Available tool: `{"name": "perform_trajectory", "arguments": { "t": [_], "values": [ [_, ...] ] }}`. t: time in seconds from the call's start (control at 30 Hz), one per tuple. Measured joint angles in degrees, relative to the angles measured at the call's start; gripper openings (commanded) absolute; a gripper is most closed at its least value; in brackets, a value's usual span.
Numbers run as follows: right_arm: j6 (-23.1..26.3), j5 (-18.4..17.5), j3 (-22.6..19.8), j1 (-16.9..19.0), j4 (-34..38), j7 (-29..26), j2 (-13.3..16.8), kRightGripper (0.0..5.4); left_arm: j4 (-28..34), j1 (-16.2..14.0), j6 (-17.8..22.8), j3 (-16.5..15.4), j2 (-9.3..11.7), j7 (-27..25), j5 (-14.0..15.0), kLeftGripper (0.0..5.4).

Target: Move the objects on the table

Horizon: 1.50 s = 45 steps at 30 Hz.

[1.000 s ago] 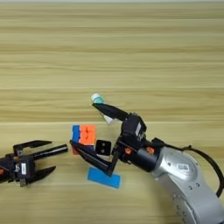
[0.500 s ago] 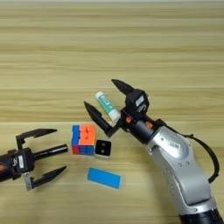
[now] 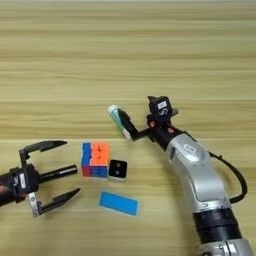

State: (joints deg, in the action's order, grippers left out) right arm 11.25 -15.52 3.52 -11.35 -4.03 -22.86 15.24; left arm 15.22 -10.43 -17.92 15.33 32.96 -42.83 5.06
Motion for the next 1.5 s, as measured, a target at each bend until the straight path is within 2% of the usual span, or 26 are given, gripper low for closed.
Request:
{"name": "perform_trajectory", "arguments": {
  "t": [0.17, 0.5, 0.87, 1.07, 1.27, 1.5],
  "values": [
    [0.51, 1.33, 0.77, -0.62, -3.0, -1.16, -0.35, 5.4, 0.6, 0.01, 0.82, -0.48, -0.22, -0.01, 0.2, 5.39],
    [0.25, 3.6, 1.88, -0.69, -3.76, -2.86, -1.18, 5.4, 0.6, -0.09, 0.87, -0.86, -0.37, 0.01, 0.09, 5.39],
    [-2.77, 9.59, 4.79, -0.63, -8.31, -2.57, -1.68, 5.4, 0.61, -0.31, 0.89, -0.94, -0.43, 0.01, 0.1, 5.39],
    [-4.14, 11.15, 5.59, -0.68, -10.52, -2.59, -2.39, 5.4, 1.0, -0.41, 1.22, -1.16, -0.48, 0.0, 0.69, 5.39],
    [-5.59, 11.78, 5.95, -0.78, -11.48, -2.69, -3.13, 4.8, 1.15, -0.48, 1.28, -1.44, -0.62, 0.0, 1.11, 5.4],
    [-6.16, 12.04, 6.09, -0.82, -12.02, -3.12, -3.6, 3.81, 1.15, -0.48, 1.28, -1.53, -0.67, 0.0, 1.13, 5.4]
  ]
}}
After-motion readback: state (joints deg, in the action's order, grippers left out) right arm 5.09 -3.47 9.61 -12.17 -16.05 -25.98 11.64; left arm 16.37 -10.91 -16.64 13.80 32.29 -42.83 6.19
